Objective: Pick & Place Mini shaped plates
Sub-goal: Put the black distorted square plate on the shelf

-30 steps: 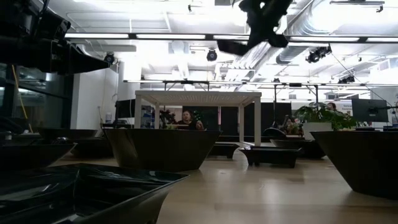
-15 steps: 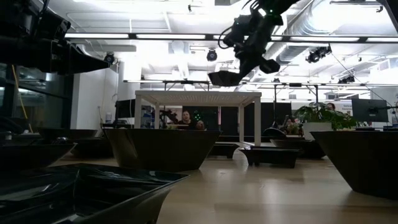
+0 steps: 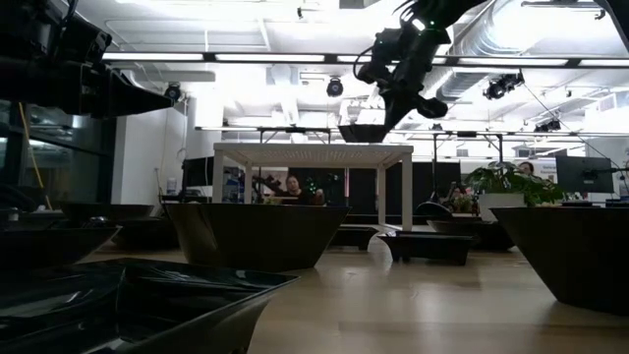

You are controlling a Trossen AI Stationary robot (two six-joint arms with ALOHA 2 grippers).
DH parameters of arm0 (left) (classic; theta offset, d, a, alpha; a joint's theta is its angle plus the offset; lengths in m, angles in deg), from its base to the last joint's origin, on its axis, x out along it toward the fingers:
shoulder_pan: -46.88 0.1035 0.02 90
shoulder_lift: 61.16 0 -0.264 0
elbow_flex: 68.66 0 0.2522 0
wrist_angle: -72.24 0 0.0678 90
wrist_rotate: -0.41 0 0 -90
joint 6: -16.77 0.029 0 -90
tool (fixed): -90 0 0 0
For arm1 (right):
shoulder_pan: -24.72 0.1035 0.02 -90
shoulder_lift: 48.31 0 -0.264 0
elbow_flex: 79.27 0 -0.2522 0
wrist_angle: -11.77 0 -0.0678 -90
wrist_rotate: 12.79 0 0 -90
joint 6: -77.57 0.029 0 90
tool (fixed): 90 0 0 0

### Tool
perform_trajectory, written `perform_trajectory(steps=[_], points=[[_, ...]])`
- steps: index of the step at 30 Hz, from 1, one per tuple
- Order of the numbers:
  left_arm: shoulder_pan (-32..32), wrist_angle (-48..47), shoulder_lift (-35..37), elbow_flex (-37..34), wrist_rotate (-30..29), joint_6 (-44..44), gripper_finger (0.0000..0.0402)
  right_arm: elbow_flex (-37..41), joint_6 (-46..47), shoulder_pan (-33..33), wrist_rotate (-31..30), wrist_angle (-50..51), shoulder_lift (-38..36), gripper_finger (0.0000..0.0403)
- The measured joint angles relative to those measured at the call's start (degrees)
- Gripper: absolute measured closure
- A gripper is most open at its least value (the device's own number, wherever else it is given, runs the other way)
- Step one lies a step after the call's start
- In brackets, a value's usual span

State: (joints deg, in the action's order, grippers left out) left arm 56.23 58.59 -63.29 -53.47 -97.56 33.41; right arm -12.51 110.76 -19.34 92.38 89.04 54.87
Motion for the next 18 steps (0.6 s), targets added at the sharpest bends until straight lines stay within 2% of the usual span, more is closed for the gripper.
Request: perform_trajectory(steps=[8, 18], points=[[0.0, 0.0, 0.0, 0.0, 0.0, 0.0, 0.0328, 0.0, -1.1, -0.2, 2.3, 0.2, 0.0, 0.0401], [0.0, 0.0, 0.0, 0.0, 0.0, 0.0, 0.0328, 0.0, -2.4, -0.3, 2.1, 0.4, 0.0, 0.04]])
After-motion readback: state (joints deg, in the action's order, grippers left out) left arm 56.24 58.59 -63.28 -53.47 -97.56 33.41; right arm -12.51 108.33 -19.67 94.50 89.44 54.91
